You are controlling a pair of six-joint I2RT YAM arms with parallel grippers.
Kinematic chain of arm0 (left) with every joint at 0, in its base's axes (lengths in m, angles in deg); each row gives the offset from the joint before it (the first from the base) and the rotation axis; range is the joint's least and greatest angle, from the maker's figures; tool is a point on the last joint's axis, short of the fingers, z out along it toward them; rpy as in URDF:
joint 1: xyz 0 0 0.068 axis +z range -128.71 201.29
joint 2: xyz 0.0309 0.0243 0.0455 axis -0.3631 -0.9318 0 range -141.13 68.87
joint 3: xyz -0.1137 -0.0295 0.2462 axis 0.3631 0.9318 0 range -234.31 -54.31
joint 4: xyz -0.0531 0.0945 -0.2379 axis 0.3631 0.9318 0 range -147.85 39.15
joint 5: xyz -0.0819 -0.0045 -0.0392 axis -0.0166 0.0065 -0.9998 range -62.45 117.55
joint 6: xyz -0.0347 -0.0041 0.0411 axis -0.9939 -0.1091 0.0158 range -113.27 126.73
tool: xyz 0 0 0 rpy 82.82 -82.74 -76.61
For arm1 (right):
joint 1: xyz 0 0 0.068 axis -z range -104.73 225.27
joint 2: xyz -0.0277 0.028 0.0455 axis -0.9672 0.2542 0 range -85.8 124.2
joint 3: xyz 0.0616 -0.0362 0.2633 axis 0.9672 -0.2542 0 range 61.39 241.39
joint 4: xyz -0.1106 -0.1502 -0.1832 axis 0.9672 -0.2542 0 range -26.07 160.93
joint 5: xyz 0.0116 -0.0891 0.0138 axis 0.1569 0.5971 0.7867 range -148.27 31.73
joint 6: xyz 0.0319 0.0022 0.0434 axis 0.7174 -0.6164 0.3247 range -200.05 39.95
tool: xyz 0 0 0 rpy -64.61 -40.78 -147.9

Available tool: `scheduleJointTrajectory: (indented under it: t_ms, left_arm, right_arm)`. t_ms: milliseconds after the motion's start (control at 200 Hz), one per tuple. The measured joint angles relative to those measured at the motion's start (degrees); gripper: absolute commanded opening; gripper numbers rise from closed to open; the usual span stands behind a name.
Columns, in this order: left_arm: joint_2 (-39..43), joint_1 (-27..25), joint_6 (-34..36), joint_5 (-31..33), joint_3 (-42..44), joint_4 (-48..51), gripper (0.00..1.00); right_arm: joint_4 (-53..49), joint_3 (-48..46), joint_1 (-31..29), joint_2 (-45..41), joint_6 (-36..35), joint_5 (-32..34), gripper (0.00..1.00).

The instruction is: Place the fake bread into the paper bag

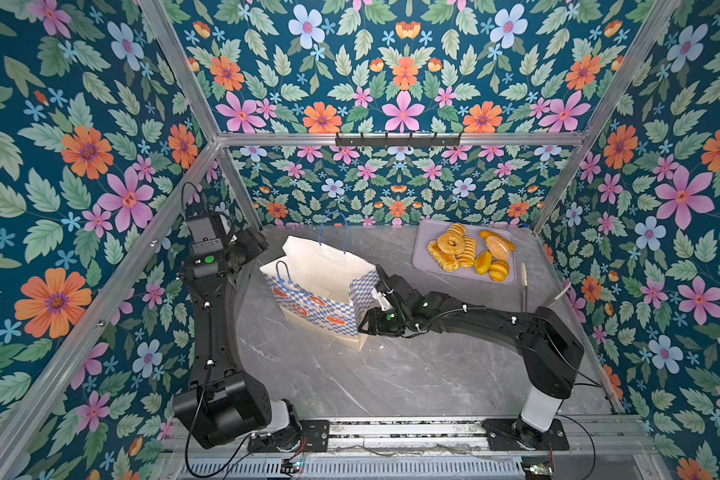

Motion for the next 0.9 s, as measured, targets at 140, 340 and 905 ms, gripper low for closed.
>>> scheduleJointTrajectory:
  t_ms: [140, 340, 905]
  left_arm:
    - [2.3, 7.4, -3.2, -3.8, 6.4, -3.0, 0.93]
    - [7.0, 13.9, -6.9, -8.7, 16.0, -5.8, 0.91]
    - [18.7, 14.2, -9.5, -6.2, 36.4, -5.8, 0.37]
  right_arm:
    - [-0.2, 3.8, -2.9, 3.4, -1.4, -0.7, 0.56]
    - [-3.0, 3.8, -3.5, 2.1, -4.8, 0.3, 0.58]
    - [-16.7, -5.4, 11.7, -20.0, -13.6, 12.5, 0.65]
